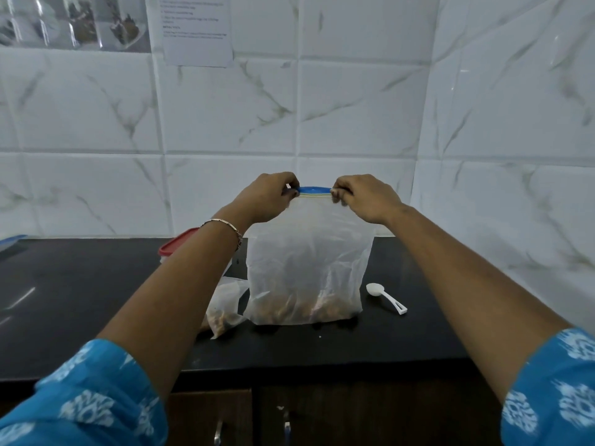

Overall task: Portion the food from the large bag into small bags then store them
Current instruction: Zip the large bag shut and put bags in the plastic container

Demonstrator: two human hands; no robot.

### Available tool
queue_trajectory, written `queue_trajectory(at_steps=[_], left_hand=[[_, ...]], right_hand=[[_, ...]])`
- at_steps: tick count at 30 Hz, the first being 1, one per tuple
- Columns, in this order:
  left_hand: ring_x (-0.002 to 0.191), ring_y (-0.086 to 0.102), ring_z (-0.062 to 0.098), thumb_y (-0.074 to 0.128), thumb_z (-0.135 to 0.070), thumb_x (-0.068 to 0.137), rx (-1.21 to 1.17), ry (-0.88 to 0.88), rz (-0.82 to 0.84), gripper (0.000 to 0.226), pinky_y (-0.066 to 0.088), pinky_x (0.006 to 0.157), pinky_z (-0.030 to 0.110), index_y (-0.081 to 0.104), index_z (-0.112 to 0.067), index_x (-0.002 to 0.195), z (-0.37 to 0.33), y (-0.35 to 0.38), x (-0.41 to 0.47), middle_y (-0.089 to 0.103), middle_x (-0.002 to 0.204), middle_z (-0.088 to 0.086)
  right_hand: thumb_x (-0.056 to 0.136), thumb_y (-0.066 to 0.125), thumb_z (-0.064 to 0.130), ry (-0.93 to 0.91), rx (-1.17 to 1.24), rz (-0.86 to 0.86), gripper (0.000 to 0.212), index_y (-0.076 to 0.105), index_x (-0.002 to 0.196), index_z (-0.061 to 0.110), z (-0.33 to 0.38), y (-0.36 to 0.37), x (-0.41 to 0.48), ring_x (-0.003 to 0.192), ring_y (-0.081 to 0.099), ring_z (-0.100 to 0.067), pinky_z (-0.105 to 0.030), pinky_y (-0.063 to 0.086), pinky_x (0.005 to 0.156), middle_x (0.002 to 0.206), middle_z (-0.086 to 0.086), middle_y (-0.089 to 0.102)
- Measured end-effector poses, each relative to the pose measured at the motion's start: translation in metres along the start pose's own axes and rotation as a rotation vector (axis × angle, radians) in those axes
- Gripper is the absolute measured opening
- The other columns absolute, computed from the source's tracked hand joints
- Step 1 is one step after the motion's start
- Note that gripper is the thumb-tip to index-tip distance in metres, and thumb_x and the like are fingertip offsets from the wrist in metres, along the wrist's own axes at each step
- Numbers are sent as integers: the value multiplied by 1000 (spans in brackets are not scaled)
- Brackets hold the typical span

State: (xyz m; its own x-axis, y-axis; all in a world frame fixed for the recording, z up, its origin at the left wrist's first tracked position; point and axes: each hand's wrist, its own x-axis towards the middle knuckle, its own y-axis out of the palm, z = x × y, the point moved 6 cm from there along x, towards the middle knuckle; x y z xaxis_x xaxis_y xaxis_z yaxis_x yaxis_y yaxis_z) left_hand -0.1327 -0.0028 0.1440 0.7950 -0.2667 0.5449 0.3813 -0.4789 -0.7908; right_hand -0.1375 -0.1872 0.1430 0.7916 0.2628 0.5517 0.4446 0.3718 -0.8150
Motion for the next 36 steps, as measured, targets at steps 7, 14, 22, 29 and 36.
queue_trajectory(at_steps=[7, 14, 22, 29, 36], left_hand=[[89, 58, 23, 47, -29, 99, 160, -36, -56, 20, 46, 73, 33, 63, -23, 111, 17, 2, 28, 65, 101, 1], [66, 53, 31, 49, -7, 92, 538, 109, -428, 17, 26, 48, 29, 55, -17, 105, 11, -3, 55, 59, 91, 6], [59, 54, 29, 52, -17, 96, 467, 302, -530, 11, 33, 40, 30, 57, -14, 105, 27, 31, 26, 59, 82, 5], [66, 54, 20, 50, -30, 98, -140, 103, -54, 19, 43, 62, 30, 62, -19, 107, 35, 54, -18, 63, 77, 7], [57, 50, 3, 55, -34, 97, -294, -126, 574, 24, 41, 52, 15, 67, -14, 99, 43, 83, -68, 58, 74, -1]], right_hand=[[94, 41, 0, -39, -285, -41, 27, 55, 111, 16, -3, 13, 31, 80, 51, -23, -34, 40, 63, 101, -7, 60], [83, 47, -9, -162, -476, -360, 28, 52, 104, 8, -3, 9, 67, 76, 51, -30, -36, 34, 66, 89, -12, 60], [100, 47, 25, -381, -499, -610, 19, 56, 91, 9, -17, 36, 34, 63, 52, -26, -33, 33, 58, 75, -7, 59], [100, 42, 36, -222, -160, -313, 28, 54, 90, 12, -25, 60, -20, 58, 48, -23, -29, 32, 52, 74, 0, 58], [97, 50, 42, -82, 316, 372, 32, 53, 71, 24, -34, 103, -66, 59, 40, -10, -28, 33, 59, 64, 5, 48]])
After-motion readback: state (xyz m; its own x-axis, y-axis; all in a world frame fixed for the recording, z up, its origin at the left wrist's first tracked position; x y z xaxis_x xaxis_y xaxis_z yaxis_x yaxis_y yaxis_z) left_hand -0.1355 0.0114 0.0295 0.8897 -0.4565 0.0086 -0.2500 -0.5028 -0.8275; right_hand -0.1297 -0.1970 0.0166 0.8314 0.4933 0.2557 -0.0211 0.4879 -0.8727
